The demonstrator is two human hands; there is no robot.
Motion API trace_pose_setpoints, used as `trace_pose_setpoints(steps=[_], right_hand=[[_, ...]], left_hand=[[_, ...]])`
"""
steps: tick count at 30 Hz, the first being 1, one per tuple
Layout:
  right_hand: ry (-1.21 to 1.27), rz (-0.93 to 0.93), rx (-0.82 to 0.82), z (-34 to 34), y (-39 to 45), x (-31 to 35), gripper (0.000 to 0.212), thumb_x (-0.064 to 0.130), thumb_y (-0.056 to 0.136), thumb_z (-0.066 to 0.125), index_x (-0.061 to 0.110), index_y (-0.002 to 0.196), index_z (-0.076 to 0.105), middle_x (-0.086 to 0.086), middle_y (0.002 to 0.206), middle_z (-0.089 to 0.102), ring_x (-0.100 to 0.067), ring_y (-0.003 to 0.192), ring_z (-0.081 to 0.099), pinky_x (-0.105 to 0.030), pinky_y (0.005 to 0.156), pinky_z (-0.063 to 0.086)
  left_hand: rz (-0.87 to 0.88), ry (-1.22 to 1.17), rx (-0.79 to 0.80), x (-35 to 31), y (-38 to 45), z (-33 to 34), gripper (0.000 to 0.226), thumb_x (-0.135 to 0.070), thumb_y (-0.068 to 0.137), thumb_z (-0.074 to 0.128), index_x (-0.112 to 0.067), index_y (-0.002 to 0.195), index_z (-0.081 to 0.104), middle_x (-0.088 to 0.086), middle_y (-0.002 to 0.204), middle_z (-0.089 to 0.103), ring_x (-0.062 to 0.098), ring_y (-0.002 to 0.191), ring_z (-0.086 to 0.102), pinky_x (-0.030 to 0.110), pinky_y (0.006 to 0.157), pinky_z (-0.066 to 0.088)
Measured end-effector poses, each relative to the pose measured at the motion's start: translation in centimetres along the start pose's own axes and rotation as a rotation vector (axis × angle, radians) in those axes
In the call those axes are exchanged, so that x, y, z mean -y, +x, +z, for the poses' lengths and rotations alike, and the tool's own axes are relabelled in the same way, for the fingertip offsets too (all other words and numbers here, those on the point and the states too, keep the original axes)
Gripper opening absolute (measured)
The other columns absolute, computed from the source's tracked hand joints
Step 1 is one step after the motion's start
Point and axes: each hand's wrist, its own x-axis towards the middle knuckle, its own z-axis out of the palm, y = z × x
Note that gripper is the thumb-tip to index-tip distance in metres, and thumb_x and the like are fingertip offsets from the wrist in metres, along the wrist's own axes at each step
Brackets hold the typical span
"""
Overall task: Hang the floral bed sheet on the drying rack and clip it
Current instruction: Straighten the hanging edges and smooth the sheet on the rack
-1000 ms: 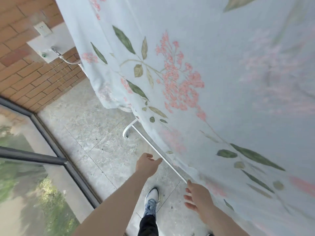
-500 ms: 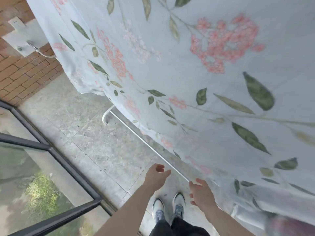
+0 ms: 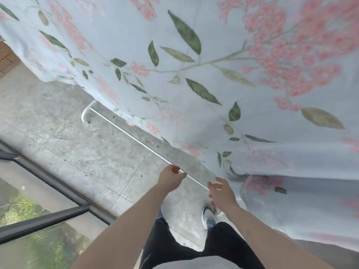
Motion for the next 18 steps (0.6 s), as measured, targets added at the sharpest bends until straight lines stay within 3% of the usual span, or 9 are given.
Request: trace_pose_setpoints(steps=[3,5,7,9,13,18], right_hand=[[-0.112,-0.042,0.071,-2.8,-0.9,-3.0,0.041,0.044,0.097,0.066,0.033,0.132,0.046,0.007,0.121,0.062,-0.022,0.093,0.071,-0.039,0.078,0.061],[-0.2,-0.062,0.117,-4.9,-0.9,-5.7,0.041,0.051,0.094,0.065,0.038,0.127,0.045,0.011,0.12,0.062,-0.02,0.099,0.07,-0.047,0.093,0.058],[-0.263,-0.086,0.175,-6.9,-0.8,-8.2,0.044,0.057,0.089,0.066,0.039,0.125,0.047,0.014,0.118,0.062,-0.019,0.102,0.069,-0.049,0.097,0.056],[-0.251,-0.086,0.213,-9.0,-1.2,-9.9,0.043,0.052,0.09,0.069,0.033,0.125,0.05,0.012,0.117,0.063,-0.02,0.097,0.07,-0.046,0.093,0.058],[-0.181,-0.03,0.254,-13.2,-3.0,-12.4,0.038,0.038,0.096,0.07,0.021,0.126,0.054,0.001,0.118,0.063,-0.02,0.081,0.071,-0.031,0.062,0.054],[-0.205,0.017,0.309,-16.6,-3.9,-14.3,0.027,0.033,0.098,0.066,0.016,0.12,0.062,-0.005,0.116,0.069,-0.023,0.084,0.072,-0.032,0.059,0.054]], left_hand=[[0.045,0.025,-0.016,-0.8,-2.0,3.9,0.043,-0.031,0.089,0.077,-0.014,0.126,0.063,-0.001,0.121,0.064,0.018,0.105,0.063,0.025,0.076,0.05],[0.057,0.004,-0.037,-1.3,-2.9,6.9,0.046,-0.031,0.089,0.077,-0.013,0.129,0.064,-0.001,0.123,0.064,0.019,0.111,0.063,0.028,0.086,0.052],[0.044,-0.033,-0.052,-1.8,-4.0,9.8,0.047,-0.033,0.088,0.077,-0.015,0.13,0.064,-0.001,0.125,0.064,0.02,0.113,0.063,0.033,0.093,0.054],[0.04,-0.074,-0.061,-2.1,-5.1,12.7,0.046,-0.034,0.088,0.077,-0.016,0.128,0.064,-0.001,0.124,0.064,0.022,0.111,0.065,0.034,0.088,0.057],[0.059,-0.15,-0.079,-2.4,-8.1,17.4,0.042,-0.036,0.087,0.077,-0.019,0.125,0.067,-0.004,0.121,0.066,0.021,0.109,0.066,0.033,0.081,0.057],[-0.022,-0.292,0.164,-4.0,-11.8,20.5,0.036,-0.047,0.097,0.064,-0.022,0.122,0.063,0.002,0.124,0.068,0.022,0.11,0.066,0.043,0.096,0.057]])
